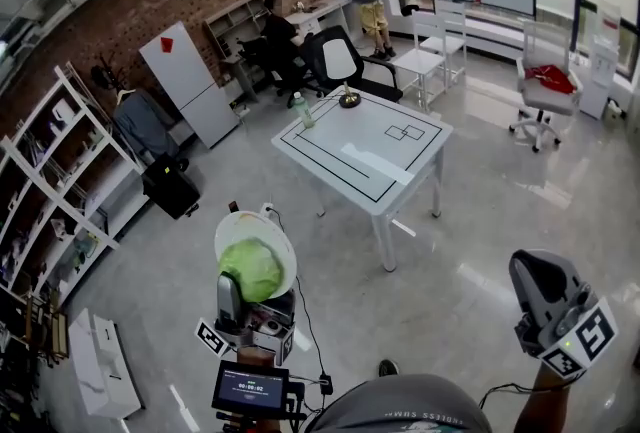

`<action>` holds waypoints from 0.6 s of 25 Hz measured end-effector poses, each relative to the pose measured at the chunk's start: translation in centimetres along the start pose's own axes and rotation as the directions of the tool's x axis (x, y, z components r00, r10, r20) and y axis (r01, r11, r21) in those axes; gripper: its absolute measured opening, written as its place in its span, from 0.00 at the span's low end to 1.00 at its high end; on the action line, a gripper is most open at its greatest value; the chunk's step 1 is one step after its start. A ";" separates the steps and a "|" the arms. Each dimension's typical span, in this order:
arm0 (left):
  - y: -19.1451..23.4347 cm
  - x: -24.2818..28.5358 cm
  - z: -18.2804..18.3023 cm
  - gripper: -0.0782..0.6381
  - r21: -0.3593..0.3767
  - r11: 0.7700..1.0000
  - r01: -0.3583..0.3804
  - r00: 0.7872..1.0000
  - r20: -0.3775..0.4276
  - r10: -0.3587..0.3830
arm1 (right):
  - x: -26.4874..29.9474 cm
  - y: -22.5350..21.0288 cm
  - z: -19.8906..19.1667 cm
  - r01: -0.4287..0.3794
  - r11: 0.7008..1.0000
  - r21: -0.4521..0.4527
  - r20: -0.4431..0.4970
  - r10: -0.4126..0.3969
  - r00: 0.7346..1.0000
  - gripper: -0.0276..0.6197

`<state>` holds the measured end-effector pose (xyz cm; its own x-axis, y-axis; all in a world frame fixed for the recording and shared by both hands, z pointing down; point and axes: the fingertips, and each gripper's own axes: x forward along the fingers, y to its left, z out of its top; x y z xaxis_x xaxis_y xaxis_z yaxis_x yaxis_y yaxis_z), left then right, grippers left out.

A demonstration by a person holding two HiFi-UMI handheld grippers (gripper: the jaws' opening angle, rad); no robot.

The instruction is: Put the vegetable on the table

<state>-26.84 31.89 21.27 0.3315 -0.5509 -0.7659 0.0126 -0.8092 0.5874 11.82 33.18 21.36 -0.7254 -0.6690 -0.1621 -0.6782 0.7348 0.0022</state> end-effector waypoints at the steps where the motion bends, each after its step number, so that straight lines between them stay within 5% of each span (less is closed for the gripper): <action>1: 0.4 0.6 0.6 0.60 -0.001 1.000 0.009 1.000 0.002 -0.009 | 0.8 -0.1 0.0 0.001 1.000 -0.006 0.003 -0.001 1.000 0.05; 15: 7.6 5.6 1.8 0.60 0.020 1.000 -0.015 0.999 -0.029 0.016 | 6.7 -6.8 -1.0 -0.031 0.999 0.010 -0.001 0.031 1.000 0.05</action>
<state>-26.55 22.30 20.94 0.3587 -0.5573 -0.7488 -0.0116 -0.8048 0.5934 11.50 23.56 21.25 -0.7463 -0.6458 -0.1613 -0.6540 0.7565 -0.0026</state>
